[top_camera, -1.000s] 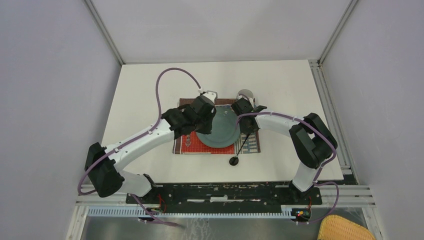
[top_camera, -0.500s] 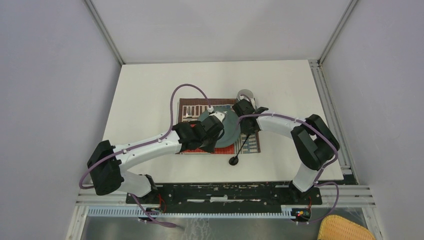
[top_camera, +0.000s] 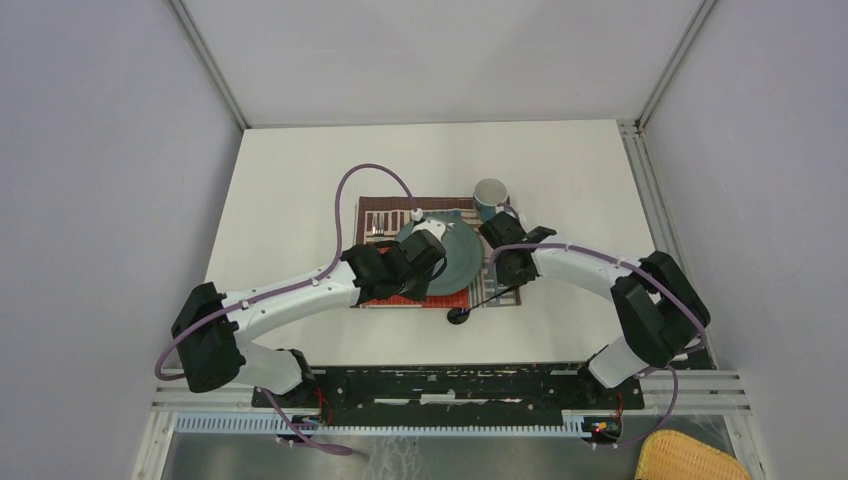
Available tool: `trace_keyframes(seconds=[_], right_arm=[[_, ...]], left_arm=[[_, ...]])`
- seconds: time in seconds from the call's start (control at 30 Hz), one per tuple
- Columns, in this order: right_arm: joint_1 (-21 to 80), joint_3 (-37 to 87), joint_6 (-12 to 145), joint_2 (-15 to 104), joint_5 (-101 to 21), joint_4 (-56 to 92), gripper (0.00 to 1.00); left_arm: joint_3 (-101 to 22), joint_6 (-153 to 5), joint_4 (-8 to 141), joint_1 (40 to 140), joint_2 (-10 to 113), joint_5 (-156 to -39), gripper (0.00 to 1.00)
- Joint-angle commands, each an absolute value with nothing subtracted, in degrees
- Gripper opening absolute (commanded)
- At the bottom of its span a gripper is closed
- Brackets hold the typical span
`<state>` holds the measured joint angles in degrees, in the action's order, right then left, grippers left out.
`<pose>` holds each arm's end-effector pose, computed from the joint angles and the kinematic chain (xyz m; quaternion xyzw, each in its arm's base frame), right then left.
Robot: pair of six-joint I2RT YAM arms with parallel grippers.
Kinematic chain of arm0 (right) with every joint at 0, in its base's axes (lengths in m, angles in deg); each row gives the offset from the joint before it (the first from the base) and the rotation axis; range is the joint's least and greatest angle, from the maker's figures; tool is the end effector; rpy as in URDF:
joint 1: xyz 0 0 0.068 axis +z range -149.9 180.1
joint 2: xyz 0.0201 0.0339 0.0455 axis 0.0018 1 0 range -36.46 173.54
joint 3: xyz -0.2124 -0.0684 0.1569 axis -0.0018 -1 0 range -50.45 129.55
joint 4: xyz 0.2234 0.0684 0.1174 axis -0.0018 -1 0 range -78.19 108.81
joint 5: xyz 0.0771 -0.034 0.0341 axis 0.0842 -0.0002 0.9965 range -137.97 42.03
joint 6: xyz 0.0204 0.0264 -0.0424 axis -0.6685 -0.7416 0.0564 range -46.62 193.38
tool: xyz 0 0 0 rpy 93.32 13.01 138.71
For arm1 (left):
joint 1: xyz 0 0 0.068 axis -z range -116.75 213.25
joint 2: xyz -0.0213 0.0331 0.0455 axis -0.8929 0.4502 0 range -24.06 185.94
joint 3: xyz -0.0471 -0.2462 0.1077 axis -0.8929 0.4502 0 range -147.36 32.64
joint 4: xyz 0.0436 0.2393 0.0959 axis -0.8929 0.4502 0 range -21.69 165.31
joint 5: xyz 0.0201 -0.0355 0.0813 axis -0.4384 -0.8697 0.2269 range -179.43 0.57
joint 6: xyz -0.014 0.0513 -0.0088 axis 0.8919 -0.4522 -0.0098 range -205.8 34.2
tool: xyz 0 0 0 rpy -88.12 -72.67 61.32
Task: Set the dinner table for one person
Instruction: Adjust the spoon with the napkin.
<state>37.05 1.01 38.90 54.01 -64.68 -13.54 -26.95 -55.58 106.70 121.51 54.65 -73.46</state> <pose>0.2338 0.1631 0.1673 0.0025 0.9766 -0.0230 0.2137 0.1544 -0.2310 0.2576 0.1928 0.9318 -0.0977 0.2915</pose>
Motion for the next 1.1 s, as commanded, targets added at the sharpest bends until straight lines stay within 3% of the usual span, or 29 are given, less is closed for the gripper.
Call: trace_keyframes(seconds=[0.0, 0.47, 0.67, 1.07], right_arm=[[36.98, -0.61, 37.57, 48.79, -64.74, -18.31, 0.0], [38.91, -5.45, 35.22, 39.51, -62.06, -24.38, 0.0], [40.84, -4.05, 35.13, 35.24, -67.63, -26.6, 0.0], [40.41, -0.93, 35.83, 43.25, -69.08, -19.33, 0.0]], left_arm=[[-29.03, -54.04, 104.34, 121.51, 54.03, -71.06, 0.23], [-30.44, -54.22, 103.91, 121.33, 54.98, -68.94, 0.24], [-30.64, -54.24, 103.81, 120.95, 55.1, -68.98, 0.24], [-30.37, -53.8, 104.56, 120.34, 54.28, -68.62, 0.24]])
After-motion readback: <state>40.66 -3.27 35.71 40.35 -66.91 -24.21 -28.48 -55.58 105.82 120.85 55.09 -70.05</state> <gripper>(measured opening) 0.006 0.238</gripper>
